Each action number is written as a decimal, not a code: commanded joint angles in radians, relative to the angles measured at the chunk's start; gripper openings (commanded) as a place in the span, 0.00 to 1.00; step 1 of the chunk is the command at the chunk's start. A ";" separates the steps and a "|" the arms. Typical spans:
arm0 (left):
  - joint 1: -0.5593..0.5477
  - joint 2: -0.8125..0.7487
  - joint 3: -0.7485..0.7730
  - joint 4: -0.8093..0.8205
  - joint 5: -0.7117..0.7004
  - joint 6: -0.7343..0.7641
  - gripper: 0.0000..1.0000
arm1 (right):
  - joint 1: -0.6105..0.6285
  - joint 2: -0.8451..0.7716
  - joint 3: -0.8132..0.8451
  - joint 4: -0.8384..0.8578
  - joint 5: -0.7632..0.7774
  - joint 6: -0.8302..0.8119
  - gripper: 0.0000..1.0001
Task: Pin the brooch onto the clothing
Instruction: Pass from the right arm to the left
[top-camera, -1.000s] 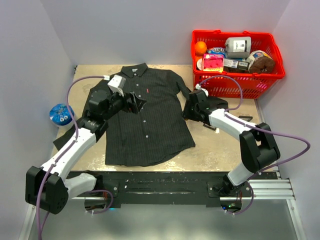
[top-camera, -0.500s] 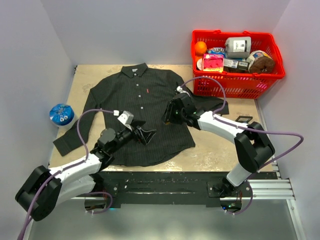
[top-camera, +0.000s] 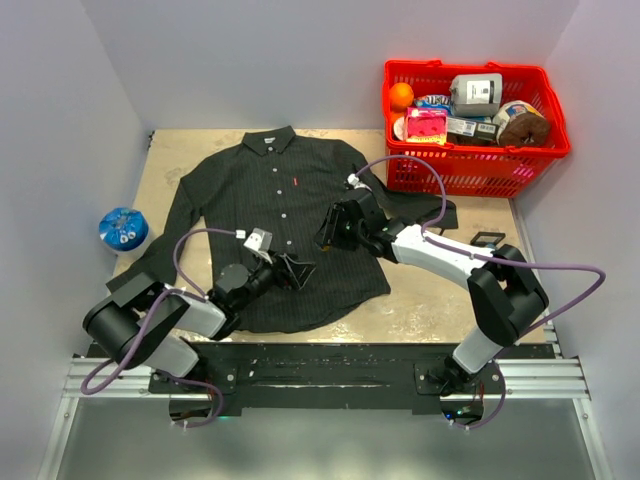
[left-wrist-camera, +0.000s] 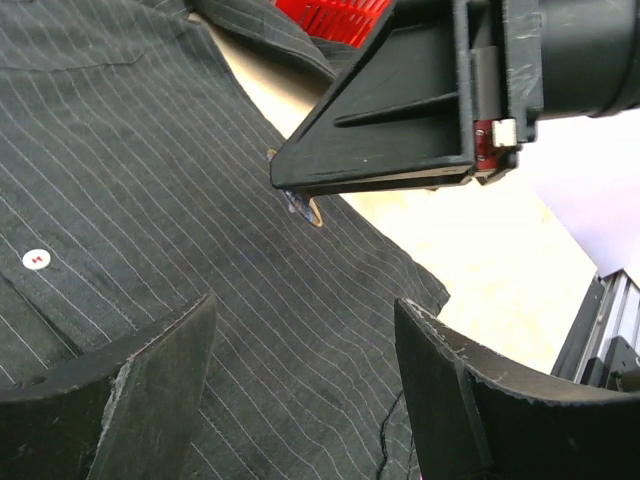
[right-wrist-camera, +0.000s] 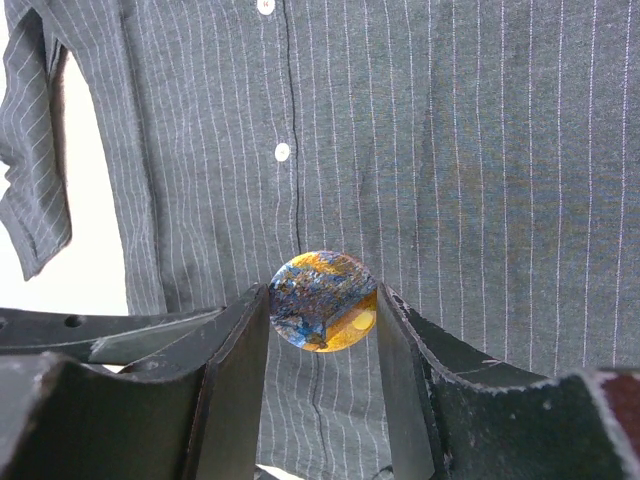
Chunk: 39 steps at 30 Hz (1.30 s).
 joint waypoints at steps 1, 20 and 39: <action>-0.016 0.027 0.043 0.252 -0.051 -0.037 0.75 | 0.005 -0.022 0.006 0.044 -0.006 0.024 0.33; -0.049 0.133 0.194 0.075 -0.225 -0.175 0.66 | 0.008 -0.019 0.000 0.067 -0.024 0.038 0.34; -0.056 0.167 0.295 -0.112 -0.286 -0.175 0.43 | 0.014 -0.025 0.000 0.088 -0.053 0.055 0.34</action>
